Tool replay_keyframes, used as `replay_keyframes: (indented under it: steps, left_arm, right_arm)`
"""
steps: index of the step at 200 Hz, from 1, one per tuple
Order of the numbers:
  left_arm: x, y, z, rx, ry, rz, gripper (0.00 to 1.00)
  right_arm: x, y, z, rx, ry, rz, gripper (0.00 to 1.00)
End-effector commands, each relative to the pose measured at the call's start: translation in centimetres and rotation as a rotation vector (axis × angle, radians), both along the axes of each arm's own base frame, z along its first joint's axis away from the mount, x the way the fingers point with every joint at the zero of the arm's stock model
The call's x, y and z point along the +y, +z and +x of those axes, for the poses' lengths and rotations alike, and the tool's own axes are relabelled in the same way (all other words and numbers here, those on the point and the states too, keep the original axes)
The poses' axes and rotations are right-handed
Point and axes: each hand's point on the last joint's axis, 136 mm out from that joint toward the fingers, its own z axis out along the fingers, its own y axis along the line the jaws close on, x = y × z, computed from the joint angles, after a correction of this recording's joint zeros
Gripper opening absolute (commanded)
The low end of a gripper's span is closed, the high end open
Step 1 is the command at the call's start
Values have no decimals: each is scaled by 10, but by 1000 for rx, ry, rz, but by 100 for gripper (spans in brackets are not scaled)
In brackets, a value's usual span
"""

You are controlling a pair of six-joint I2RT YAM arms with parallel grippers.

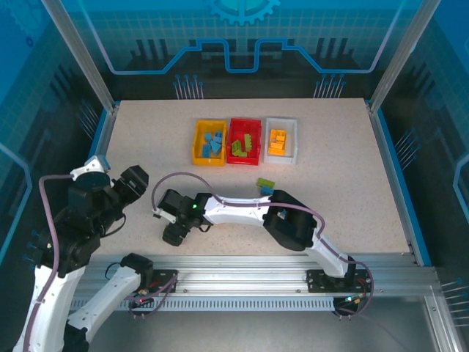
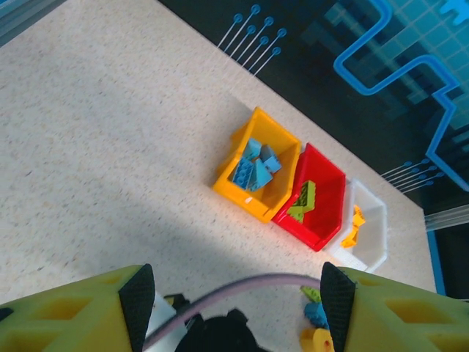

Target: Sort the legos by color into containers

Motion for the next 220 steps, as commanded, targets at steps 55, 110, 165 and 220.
replay_keyframes:
  steps: [55,110,165,220]
  left_arm:
    - [6,-4,-11,41,25,-1,65]
    - [5,-6,-11,48,20,0,65]
    - [-12,-8,0,43,-63,-25,65]
    - [-92,-40,49,157,-363,-188,66]
  right_arm:
    - [18,-23,-10,-6,45,-67,79]
    - [26,-27,-5,-27,22,-71,48]
    - [11,37,20,-106,-84,26,31]
    - [-113,113,126,-107,-470,152,31]
